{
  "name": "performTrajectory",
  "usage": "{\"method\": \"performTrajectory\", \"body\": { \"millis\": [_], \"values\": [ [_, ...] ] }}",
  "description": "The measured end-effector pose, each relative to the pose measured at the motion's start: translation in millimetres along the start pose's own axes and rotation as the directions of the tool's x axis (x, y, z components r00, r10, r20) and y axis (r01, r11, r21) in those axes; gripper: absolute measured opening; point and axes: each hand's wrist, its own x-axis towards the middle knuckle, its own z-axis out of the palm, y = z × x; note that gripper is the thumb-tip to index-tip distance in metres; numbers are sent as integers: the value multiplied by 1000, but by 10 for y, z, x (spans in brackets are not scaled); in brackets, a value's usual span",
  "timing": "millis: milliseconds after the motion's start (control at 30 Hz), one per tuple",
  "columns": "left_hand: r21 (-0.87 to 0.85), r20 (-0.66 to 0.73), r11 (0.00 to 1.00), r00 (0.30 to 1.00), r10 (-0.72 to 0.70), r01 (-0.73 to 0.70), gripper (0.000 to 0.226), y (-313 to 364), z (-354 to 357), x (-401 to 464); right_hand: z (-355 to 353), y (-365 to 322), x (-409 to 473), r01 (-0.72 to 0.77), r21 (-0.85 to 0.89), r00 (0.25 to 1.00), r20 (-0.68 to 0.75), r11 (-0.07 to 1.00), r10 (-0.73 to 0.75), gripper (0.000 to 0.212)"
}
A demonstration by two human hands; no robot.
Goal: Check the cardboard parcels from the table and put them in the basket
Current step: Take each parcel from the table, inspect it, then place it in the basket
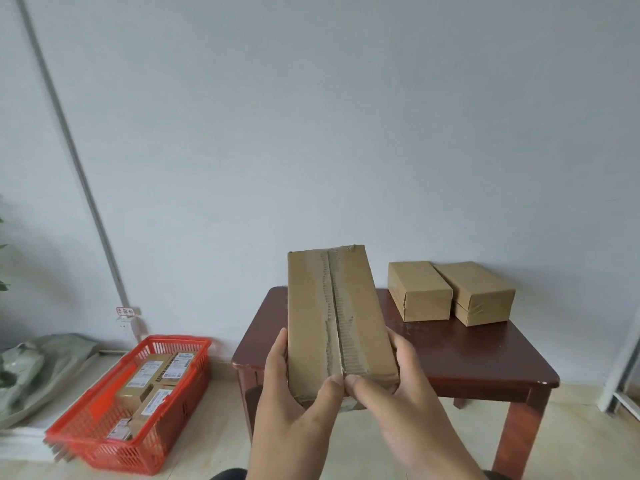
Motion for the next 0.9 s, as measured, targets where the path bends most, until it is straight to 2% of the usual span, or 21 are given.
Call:
{"method": "performTrajectory", "body": {
  "millis": [100, 200, 300, 600, 733, 900],
  "values": [
    [21, -8, 1000, 1000, 5, -5, 76, 105, 36, -29, 28, 8, -20, 14, 30, 1000, -28, 999, -13, 80],
    [26, -38, 1000, 999, 5, -4, 70, 159, 66, -26, 55, 34, 8, 28, 52, 996, -81, 998, -24, 59],
    [14, -50, 1000, 999, -12, 13, 68, 151, 124, -17, 74, 69, 86, 40, 59, 989, -141, 997, -31, 50],
    [-14, -88, 999, 995, -44, 43, 48, -9, 207, 148, 28, 197, 138, 53, 36, 988, -149, 998, -47, 51],
    [51, -70, 998, 997, -43, 47, 39, -130, 194, 181, 20, 313, 109, 42, -30, 987, -154, 999, -46, 55],
    [154, -50, 988, 999, -17, 25, 54, -243, 209, 121, -5, 410, 150, 24, -68, 979, -202, 997, -37, 50]
  ]
}}
